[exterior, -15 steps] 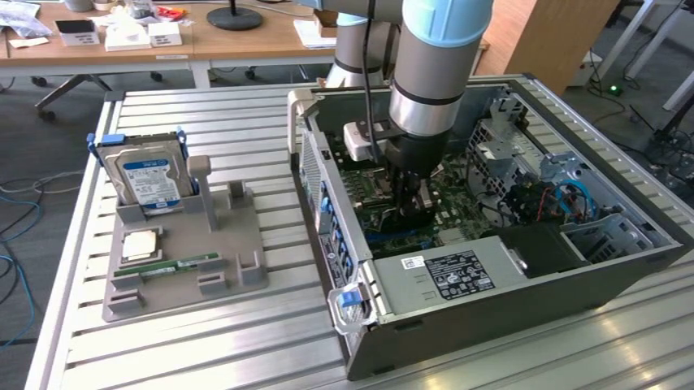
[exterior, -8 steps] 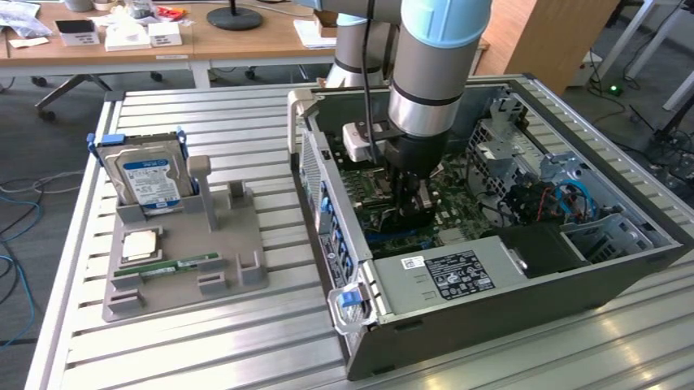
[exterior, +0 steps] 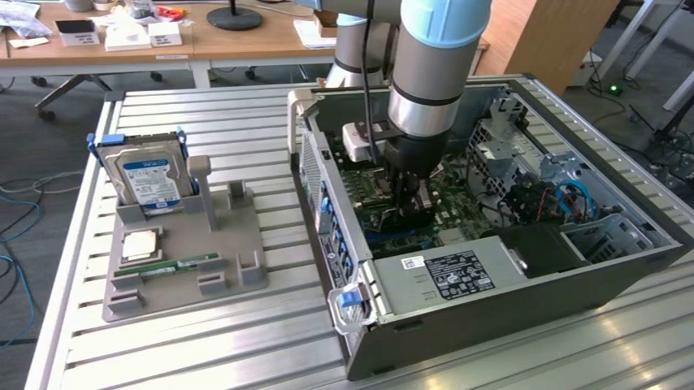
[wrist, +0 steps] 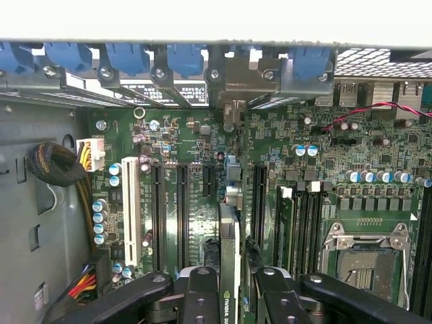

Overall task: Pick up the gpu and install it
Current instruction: 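Insert the gpu into the slot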

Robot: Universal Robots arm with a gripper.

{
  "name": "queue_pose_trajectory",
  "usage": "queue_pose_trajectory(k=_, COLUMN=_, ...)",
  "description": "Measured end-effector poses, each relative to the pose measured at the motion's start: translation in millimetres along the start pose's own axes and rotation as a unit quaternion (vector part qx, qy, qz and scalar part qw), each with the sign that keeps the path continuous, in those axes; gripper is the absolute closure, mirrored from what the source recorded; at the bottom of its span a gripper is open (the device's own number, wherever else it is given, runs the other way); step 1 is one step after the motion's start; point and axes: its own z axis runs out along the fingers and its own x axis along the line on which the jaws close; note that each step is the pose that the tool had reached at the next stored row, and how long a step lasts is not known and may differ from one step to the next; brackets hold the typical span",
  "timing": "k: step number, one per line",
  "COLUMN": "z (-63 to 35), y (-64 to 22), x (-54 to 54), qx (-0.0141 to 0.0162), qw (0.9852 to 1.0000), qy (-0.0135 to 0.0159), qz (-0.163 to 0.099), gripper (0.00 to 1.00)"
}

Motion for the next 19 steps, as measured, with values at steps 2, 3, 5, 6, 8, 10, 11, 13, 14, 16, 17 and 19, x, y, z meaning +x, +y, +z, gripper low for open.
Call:
queue_pose_trajectory(k=2, z=0.1, y=0.1, x=0.0, qx=0.0001, qw=1.0000, qy=0.0000, qz=0.000, gripper=0.75)
queue_pose_trajectory(k=3, z=0.3, y=0.4, x=0.0, qx=0.0001, qw=1.0000, qy=-0.0001, qz=0.000, gripper=0.75)
queue_pose_trajectory(k=5, z=0.3, y=0.4, x=0.0, qx=0.0001, qw=1.0000, qy=-0.0001, qz=0.000, gripper=0.75)
queue_pose_trajectory(k=6, z=0.3, y=0.4, x=0.0, qx=0.0001, qw=1.0000, qy=-0.0001, qz=0.000, gripper=0.75)
queue_pose_trajectory(k=8, z=0.3, y=0.5, x=0.0, qx=0.0001, qw=1.0000, qy=-0.0001, qz=0.000, gripper=0.75)
queue_pose_trajectory(k=10, z=0.3, y=0.5, x=0.0, qx=0.0001, qw=1.0000, qy=-0.0001, qz=0.000, gripper=0.75)
queue_pose_trajectory(k=11, z=0.3, y=0.5, x=0.0, qx=0.0001, qw=1.0000, qy=-0.0001, qz=0.000, gripper=0.75)
queue_pose_trajectory(k=13, z=0.5, y=1.0, x=-0.2, qx=-0.0006, qw=1.0000, qy=-0.0007, qz=0.000, gripper=0.74)
queue_pose_trajectory(k=14, z=0.7, y=1.0, x=-0.1, qx=0.0000, qw=1.0000, qy=-0.0006, qz=0.000, gripper=0.74)
queue_pose_trajectory(k=16, z=0.3, y=0.6, x=0.0, qx=0.0001, qw=1.0000, qy=-0.0001, qz=0.000, gripper=0.62)
queue_pose_trajectory(k=17, z=0.4, y=0.5, x=0.0, qx=0.0001, qw=1.0000, qy=-0.0001, qz=0.000, gripper=0.62)
queue_pose_trajectory(k=19, z=0.3, y=0.5, x=0.0, qx=0.0001, qw=1.0000, qy=-0.0001, qz=0.000, gripper=0.56)
